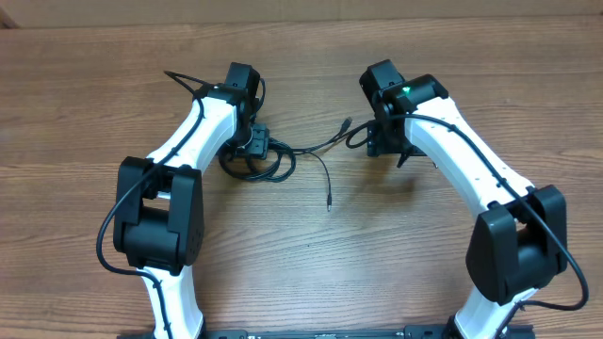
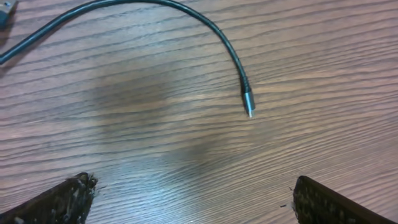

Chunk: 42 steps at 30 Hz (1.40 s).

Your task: Untangle cables

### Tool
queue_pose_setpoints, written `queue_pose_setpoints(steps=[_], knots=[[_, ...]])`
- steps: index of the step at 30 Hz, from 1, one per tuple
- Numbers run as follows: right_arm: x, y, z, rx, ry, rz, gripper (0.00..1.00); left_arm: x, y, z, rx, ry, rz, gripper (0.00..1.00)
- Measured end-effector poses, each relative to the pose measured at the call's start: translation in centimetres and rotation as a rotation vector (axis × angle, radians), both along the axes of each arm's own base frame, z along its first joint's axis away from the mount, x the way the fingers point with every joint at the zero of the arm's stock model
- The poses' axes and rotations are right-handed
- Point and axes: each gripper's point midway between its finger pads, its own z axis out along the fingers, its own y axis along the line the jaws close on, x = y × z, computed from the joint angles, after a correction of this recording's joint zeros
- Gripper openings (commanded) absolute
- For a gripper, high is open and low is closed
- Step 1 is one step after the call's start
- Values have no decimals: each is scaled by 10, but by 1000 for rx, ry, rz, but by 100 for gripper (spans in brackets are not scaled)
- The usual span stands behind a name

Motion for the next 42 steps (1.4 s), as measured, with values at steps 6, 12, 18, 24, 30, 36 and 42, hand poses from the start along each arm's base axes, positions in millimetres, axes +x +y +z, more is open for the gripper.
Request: queue_pose_setpoints(steps=[6,12,18,24,30,36,42], knots=[[0,1,-1,12,4,-3,100,3,-1,0,-7,-10,3,77],[-1,1,-1,17,6,-4,100,4,-2,1,-8,-14,3,79],[-1,1,-1,19,7,-4,100,3,-2,0,-8,-14,3,81],[-1,1,-1,19,7,-4,100,4,-2,1,-8,-15,3,82],[-1,1,-1,19,6,-4,100,4,-2,1,-9,-18,3,83],[-1,1,-1,19,6,-4,100,4,-2,1,-9,-18,3,83],[-1,1,-1,19,6,-4,100,4,-2,1,-9,-18,3,83]])
